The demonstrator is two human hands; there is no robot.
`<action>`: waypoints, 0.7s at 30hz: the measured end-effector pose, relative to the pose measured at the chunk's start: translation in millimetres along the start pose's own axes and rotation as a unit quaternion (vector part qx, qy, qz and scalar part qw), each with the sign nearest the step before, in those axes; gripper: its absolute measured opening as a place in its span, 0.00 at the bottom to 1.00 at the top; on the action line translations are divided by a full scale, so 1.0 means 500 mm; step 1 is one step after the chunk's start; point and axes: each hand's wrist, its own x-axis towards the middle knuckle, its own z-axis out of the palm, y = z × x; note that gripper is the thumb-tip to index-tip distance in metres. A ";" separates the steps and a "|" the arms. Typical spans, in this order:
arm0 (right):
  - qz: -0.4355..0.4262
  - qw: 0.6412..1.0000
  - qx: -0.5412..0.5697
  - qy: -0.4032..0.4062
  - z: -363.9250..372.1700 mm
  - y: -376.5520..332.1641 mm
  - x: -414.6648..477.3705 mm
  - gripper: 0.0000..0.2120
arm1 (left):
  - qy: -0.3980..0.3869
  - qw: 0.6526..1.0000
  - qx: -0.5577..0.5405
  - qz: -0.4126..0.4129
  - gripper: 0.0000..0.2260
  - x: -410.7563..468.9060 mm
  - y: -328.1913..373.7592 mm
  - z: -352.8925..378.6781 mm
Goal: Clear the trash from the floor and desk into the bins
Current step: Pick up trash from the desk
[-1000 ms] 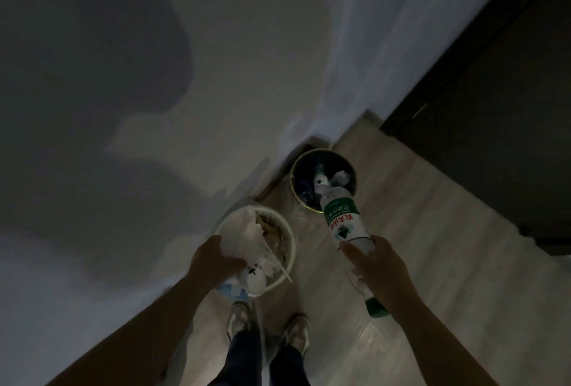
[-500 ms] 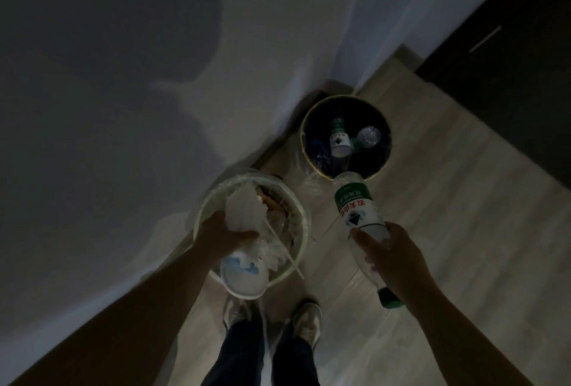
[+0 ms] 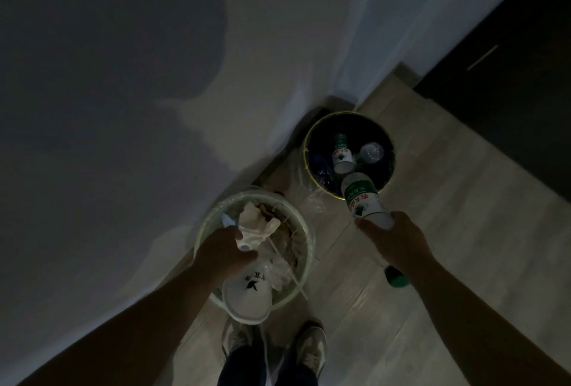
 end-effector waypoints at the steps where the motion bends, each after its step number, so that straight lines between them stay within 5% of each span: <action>1: -0.004 1.000 -0.008 0.004 -0.003 -0.020 0.016 0.33 | 0.007 1.000 0.003 0.009 0.25 -0.004 0.001 -0.002; 11: -0.084 0.996 0.009 0.037 -0.011 -0.170 0.120 0.37 | 0.038 0.993 0.044 0.099 0.21 -0.028 0.040 -0.058; 21: -0.197 0.970 -0.142 0.024 -0.124 -0.173 -0.124 0.19 | 0.104 0.971 0.092 0.196 0.18 -0.191 0.128 -0.201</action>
